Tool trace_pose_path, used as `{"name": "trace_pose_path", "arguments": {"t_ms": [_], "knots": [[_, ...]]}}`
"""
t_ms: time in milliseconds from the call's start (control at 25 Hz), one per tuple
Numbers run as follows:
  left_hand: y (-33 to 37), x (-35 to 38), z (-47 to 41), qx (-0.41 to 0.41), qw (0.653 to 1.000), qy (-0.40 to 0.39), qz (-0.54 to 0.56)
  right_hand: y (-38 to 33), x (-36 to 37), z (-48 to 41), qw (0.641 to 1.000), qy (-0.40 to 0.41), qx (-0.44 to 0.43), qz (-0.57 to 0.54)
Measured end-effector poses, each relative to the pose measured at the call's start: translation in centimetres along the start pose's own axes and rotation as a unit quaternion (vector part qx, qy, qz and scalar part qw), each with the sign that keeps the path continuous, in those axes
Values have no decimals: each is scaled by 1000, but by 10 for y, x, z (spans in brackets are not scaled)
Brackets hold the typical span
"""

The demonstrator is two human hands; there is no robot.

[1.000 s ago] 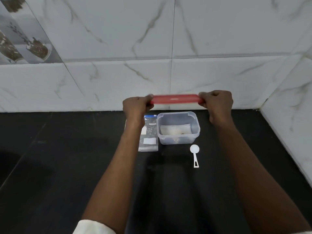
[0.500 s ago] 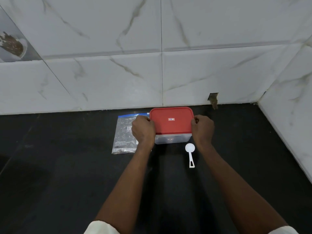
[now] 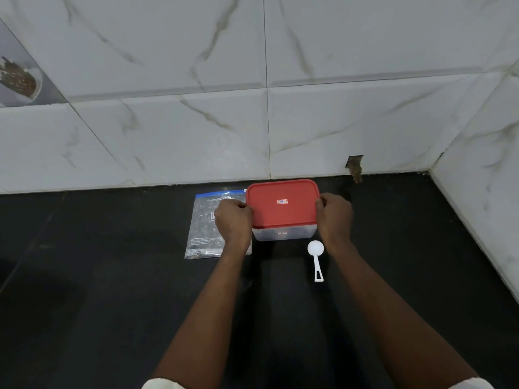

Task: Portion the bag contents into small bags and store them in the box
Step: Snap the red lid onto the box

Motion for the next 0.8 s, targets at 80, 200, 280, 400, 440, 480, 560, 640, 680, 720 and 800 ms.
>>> {"name": "trace_pose_path", "arguments": {"t_ms": [80,200,280,400,440,480,560,640,680,720,800], "knots": [[0,1,-1,-6,1000,-5,-17,-1,1,1,999,-39,-15,19],[3,8,-7,77,992,-58,-80,-8,3,2,993,-101,-27,64],[8,18,-15,192,972,-85,-106,-14,5,-5,989,-85,-93,82],[1,30,-24,249,947,-128,-161,-16,13,-17,971,-139,-154,115],[-3,34,-25,252,942,-148,-163,-14,15,-19,968,-169,-150,112],[-4,36,-24,251,941,-165,-155,-12,18,-20,964,-193,-148,107],[-5,38,-24,252,942,-176,-137,-10,20,-19,959,-213,-156,101],[-3,39,-26,250,943,-177,-129,-9,21,-19,959,-218,-155,89],[-3,40,-27,250,943,-177,-126,-9,22,-20,960,-217,-153,84],[-2,41,-27,251,944,-176,-125,-9,22,-21,962,-215,-151,79],[-1,42,-29,244,946,-174,-124,-8,25,-22,964,-214,-142,73]]}}
Point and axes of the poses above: each hand's wrist, its own z-axis away from the middle knuckle, its own x-axis out of the palm, y = z × x, the point moved 1 cm from there along -z, towards the middle knuckle, and after that the axes turned 5 degrees about -x, right-handed, at the moved point
